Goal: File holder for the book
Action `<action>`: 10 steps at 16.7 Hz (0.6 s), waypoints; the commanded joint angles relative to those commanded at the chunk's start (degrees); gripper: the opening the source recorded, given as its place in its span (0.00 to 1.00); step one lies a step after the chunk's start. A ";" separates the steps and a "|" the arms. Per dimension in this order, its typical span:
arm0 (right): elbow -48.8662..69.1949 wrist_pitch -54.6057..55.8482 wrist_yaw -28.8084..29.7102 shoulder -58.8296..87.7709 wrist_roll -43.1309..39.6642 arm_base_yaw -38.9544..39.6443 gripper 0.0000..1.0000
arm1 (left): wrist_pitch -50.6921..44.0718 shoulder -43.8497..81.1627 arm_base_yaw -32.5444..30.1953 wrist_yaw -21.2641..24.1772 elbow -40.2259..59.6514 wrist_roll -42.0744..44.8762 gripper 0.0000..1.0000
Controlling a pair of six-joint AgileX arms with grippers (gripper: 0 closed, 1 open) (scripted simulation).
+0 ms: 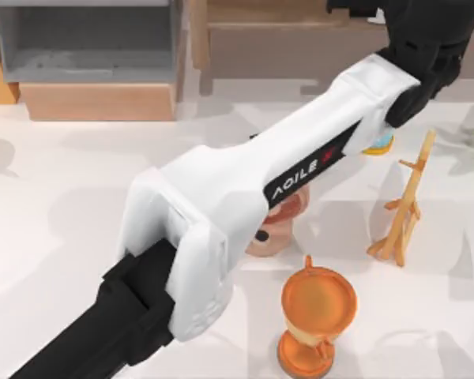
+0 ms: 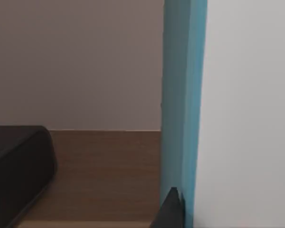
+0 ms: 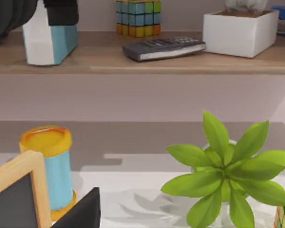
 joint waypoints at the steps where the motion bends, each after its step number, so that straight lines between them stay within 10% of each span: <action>1: 0.00 0.00 0.00 0.00 0.00 0.00 1.00 | 0.00 0.00 0.00 0.00 0.00 0.00 0.00; 10: 0.00 0.00 0.00 0.00 0.00 0.00 1.00 | -1.56 -1.59 -0.29 0.00 0.08 0.16 0.00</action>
